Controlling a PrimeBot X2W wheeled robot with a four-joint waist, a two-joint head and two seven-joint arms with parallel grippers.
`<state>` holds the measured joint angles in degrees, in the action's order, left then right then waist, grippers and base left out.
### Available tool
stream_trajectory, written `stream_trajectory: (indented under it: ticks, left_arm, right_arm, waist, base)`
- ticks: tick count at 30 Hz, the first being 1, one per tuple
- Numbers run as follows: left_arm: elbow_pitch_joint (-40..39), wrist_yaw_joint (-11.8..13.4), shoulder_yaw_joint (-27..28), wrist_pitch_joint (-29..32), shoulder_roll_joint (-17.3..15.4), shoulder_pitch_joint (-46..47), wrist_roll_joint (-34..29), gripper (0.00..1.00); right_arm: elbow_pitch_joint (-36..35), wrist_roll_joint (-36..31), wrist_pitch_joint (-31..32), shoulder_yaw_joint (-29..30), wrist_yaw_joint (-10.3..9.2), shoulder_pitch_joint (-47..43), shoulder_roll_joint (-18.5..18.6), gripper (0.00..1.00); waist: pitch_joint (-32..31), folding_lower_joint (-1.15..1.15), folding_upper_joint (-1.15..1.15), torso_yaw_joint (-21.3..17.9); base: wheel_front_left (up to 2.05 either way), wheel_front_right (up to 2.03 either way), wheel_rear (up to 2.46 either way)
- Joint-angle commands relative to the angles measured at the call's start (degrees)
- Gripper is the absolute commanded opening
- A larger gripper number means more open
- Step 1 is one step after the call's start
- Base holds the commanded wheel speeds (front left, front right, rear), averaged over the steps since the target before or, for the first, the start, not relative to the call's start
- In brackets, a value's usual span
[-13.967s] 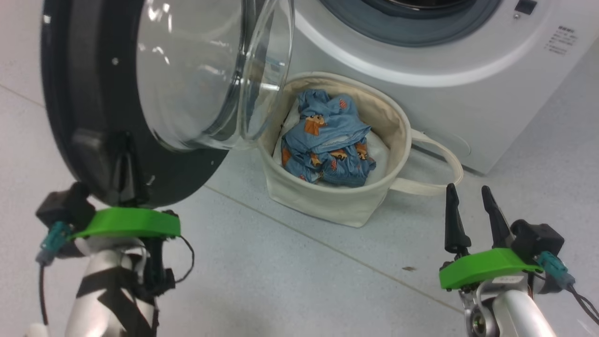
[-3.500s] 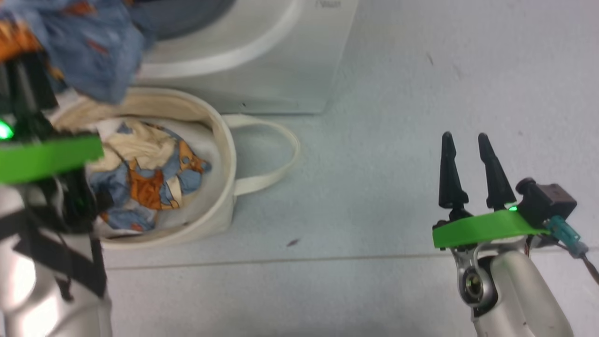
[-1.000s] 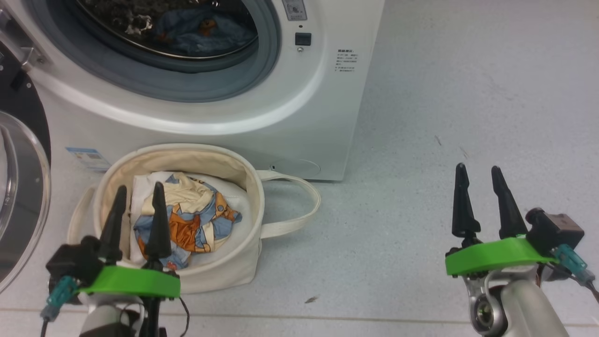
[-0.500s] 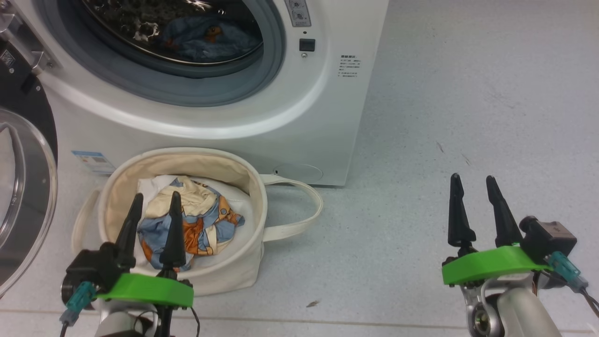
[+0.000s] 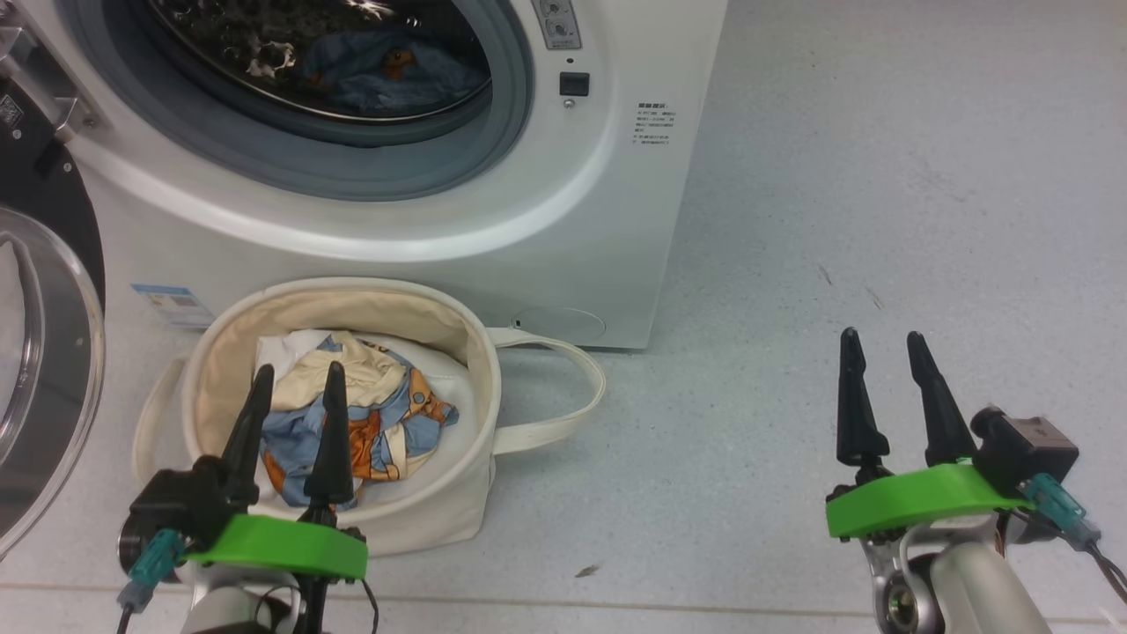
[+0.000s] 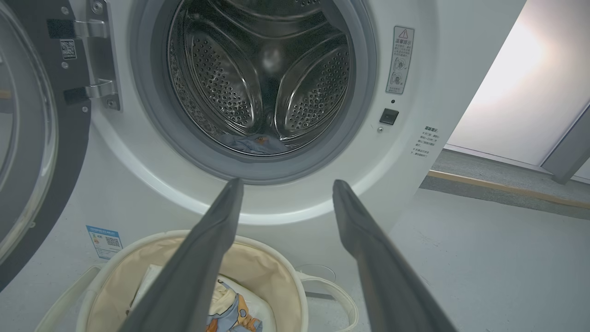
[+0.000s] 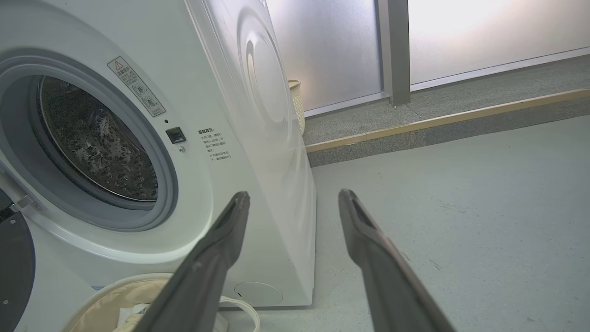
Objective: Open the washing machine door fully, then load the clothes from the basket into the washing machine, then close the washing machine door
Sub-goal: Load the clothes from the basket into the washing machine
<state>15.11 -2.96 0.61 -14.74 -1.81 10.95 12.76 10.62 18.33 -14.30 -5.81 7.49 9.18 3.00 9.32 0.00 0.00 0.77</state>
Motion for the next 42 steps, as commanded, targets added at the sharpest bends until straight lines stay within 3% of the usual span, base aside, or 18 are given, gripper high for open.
stream_trajectory:
  ticks: [1, 32, 42]
  left_arm:
    - [-1.8, 0.2, 1.5, -0.3, -1.1, 0.8, -0.4, 1.0]
    - [-0.8, 1.0, 0.2, -0.3, -1.1, 0.7, 0.6, 1.0]
    - [4.4, 2.3, -0.6, -0.3, -1.1, 4.3, -0.2, 1.0]
  right_arm:
    - [-1.6, 0.2, -0.7, -1.5, 0.0, 0.5, -0.1, 1.0]
    - [-1.4, -0.6, -0.7, -1.7, 0.0, 0.5, -0.1, 1.0]
    - [-2.1, -1.7, -0.7, -2.4, 0.0, 2.4, -0.1, 1.0]
  waist:
    - [0.1, 0.0, 0.0, 0.0]
    - [0.0, 0.0, 0.0, 0.2]
    - [4.9, 0.0, 0.0, -0.2]
  base:
    - [0.0, 0.0, 0.0]
    - [0.0, 0.0, 0.0]
    - [0.0, 0.0, 0.0]
